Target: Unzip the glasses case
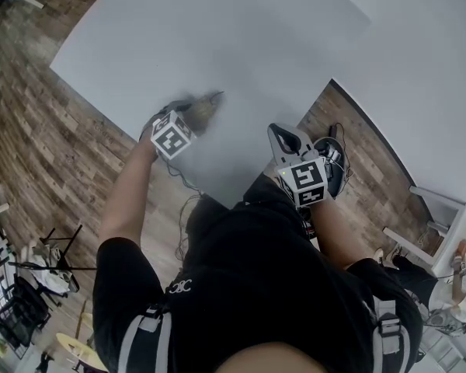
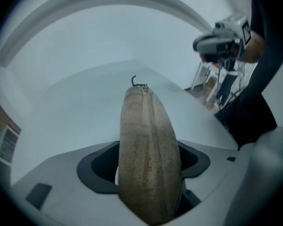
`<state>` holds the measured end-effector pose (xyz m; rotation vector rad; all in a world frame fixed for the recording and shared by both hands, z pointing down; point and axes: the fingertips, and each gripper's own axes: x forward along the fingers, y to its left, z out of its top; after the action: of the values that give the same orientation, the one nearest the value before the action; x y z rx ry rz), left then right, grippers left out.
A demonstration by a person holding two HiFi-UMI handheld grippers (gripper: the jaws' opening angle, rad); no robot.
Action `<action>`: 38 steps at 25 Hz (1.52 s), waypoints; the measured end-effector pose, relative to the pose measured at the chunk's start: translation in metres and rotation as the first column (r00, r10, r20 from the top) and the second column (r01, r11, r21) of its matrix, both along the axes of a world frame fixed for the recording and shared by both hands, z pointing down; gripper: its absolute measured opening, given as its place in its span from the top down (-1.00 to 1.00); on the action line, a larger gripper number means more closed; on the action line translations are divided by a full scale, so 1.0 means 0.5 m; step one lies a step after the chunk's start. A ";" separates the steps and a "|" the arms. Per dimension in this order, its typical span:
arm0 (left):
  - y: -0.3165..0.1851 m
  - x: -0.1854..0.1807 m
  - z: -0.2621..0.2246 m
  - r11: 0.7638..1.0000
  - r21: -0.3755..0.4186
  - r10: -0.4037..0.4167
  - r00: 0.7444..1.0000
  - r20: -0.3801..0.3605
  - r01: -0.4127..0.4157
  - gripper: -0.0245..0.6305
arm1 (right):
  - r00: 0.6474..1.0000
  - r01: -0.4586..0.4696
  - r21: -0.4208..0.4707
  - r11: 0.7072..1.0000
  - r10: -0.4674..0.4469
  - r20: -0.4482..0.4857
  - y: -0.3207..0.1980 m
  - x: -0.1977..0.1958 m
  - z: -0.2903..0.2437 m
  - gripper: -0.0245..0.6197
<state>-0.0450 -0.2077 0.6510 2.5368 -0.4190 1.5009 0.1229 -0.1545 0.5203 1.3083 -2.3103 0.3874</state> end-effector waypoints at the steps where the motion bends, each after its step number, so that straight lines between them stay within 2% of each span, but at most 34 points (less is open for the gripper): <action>1: 0.013 0.015 -0.031 0.999 -0.042 -0.018 0.994 -0.108 0.013 -0.14 | 1.000 0.016 0.002 1.000 -0.016 0.007 0.002 -0.006 -0.004 0.88; 3: 0.043 0.046 -0.109 0.992 -0.122 -0.040 0.945 -0.326 0.000 -0.13 | 0.998 0.052 0.017 0.998 -0.053 0.017 -0.004 -0.019 -0.021 0.88; 4: 0.057 0.056 -0.147 0.990 -0.136 -0.034 0.915 -0.401 -0.022 -0.13 | 0.997 0.080 0.033 0.996 -0.081 0.018 -0.011 -0.026 -0.036 0.88; 5: 0.071 0.060 -0.179 0.991 -0.127 -0.012 0.896 -0.443 -0.049 -0.13 | 0.992 0.121 0.053 0.991 -0.122 0.020 -0.019 -0.035 -0.055 0.88; 6: 0.084 0.060 -0.204 0.992 -0.100 0.025 0.890 -0.455 -0.078 -0.13 | 0.984 0.176 0.074 0.982 -0.179 0.028 -0.027 -0.046 -0.079 0.88; 8: 0.110 0.054 -0.236 0.990 -0.031 0.115 0.898 -0.424 -0.141 -0.13 | 0.941 0.327 0.110 0.938 -0.335 0.053 -0.035 -0.075 -0.139 0.88; 10: 0.132 0.045 -0.259 0.981 0.028 0.189 0.907 -0.377 -0.193 -0.12 | 0.859 0.503 0.122 0.856 -0.510 0.044 -0.030 -0.108 -0.199 0.88; 12: 0.152 0.032 -0.272 0.971 0.073 0.239 0.914 -0.328 -0.228 -0.12 | 0.751 0.658 0.085 0.749 -0.661 0.012 -0.012 -0.145 -0.243 0.84; 13: 0.160 0.025 -0.277 0.965 0.094 0.261 0.917 -0.302 -0.244 -0.12 | 0.693 0.720 0.051 0.692 -0.721 -0.001 -0.002 -0.165 -0.258 0.67; 14: 0.167 0.019 -0.280 0.959 0.113 0.281 0.920 -0.274 -0.260 -0.12 | 0.637 0.771 0.014 0.637 -0.771 -0.011 0.004 -0.186 -0.269 0.39; 15: 0.171 0.014 -0.282 0.953 0.128 0.299 0.922 -0.247 -0.274 -0.12 | 0.586 0.810 -0.020 0.586 -0.810 -0.022 0.008 -0.205 -0.277 0.33; 20: 0.182 -0.003 -0.286 0.933 0.171 0.342 0.927 -0.152 -0.316 -0.12 | 0.347 0.913 -0.200 0.356 -0.935 -0.076 0.042 -0.284 -0.247 0.33; 22: 0.177 -0.007 -0.289 0.931 0.191 0.339 0.931 -0.132 -0.312 -0.12 | 0.273 0.917 -0.272 0.291 -0.956 -0.102 0.057 -0.299 -0.211 0.33; 23: 0.176 -0.009 -0.290 0.930 0.198 0.337 0.933 -0.123 -0.310 -0.12 | 0.243 0.915 -0.300 0.270 -0.962 -0.123 0.064 -0.303 -0.194 0.35; 26: 0.186 -0.017 -0.281 0.927 0.203 0.338 0.937 -0.085 -0.316 -0.12 | 0.175 0.917 -0.323 0.233 -0.964 -0.198 0.075 -0.310 -0.168 0.56; 28: 0.193 -0.023 -0.277 0.933 0.190 0.329 0.939 -0.100 -0.306 -0.12 | 0.159 0.924 -0.310 0.224 -0.962 -0.220 0.079 -0.317 -0.170 0.60; 31: 0.193 -0.037 -0.281 0.944 0.177 0.303 0.944 -0.133 -0.278 -0.12 | 0.172 0.928 -0.284 0.239 -0.955 -0.242 0.071 -0.331 -0.181 0.70; 32: 0.193 -0.040 -0.281 0.946 0.176 0.297 0.945 -0.136 -0.272 -0.12 | 0.177 0.928 -0.280 0.246 -0.952 -0.249 0.068 -0.332 -0.184 0.85; 36: 0.195 -0.039 -0.283 0.949 0.172 0.288 0.946 -0.146 -0.262 -0.12 | 0.174 0.928 -0.284 0.243 -0.953 -0.246 0.068 -0.328 -0.184 0.86; 38: 0.191 -0.038 -0.283 0.955 0.164 0.272 0.949 -0.162 -0.246 -0.12 | 0.188 0.933 -0.252 0.257 -0.945 -0.266 0.062 -0.330 -0.191 0.86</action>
<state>-0.0641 -0.1122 0.5097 2.9086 -0.1753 1.3391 -0.0421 -0.1236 0.4248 -0.3067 -2.2289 -0.2613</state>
